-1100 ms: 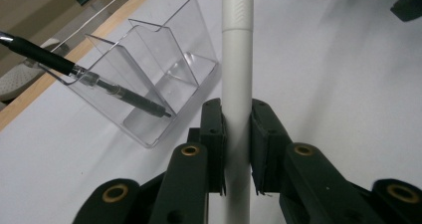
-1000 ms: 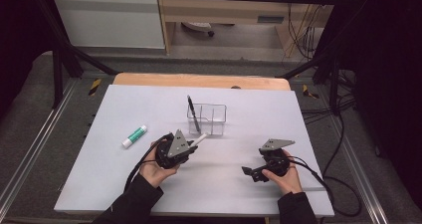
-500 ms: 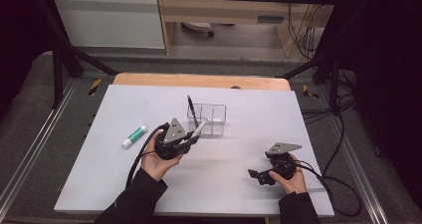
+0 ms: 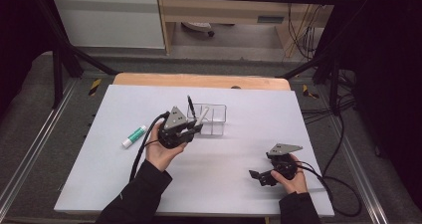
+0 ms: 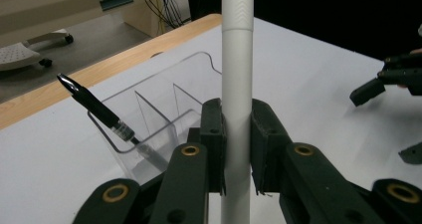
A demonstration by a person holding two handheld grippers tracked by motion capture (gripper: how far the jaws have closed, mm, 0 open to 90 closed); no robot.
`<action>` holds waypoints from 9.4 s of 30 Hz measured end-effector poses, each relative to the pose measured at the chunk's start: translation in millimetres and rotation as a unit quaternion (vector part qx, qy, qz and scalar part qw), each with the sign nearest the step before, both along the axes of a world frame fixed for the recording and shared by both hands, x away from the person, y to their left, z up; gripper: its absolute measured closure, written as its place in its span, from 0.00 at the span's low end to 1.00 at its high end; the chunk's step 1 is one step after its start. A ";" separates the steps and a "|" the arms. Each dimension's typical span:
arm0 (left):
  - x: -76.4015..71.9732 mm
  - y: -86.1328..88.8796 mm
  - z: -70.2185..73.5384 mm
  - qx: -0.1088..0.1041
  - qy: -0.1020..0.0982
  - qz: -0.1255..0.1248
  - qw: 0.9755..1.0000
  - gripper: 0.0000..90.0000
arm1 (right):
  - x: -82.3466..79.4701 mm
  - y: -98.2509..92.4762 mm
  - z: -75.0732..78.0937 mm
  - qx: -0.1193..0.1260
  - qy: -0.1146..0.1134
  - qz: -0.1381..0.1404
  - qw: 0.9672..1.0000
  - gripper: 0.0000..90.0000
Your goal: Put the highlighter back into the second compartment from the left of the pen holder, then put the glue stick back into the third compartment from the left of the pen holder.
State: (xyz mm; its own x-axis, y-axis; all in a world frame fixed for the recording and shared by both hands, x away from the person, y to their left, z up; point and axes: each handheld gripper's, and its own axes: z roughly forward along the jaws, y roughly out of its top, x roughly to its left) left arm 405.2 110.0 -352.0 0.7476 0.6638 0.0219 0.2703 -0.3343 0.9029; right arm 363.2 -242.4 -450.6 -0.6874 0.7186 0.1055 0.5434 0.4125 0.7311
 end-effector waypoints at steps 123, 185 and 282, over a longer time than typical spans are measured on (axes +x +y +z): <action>62.6 -14.9 -10.9 0.037 0.033 0.016 0.999 0.50 | -0.6 1.4 -3.9 0.002 0.007 0.013 1.000 0.01; 24.4 161.4 -53.2 0.078 0.114 0.115 0.984 0.34 | 0.6 3.1 -7.0 -0.007 0.013 0.014 1.000 0.01; -4.4 156.8 -63.6 0.094 0.116 0.092 0.985 0.57 | -0.7 3.6 -7.7 -0.009 0.015 0.016 1.000 0.01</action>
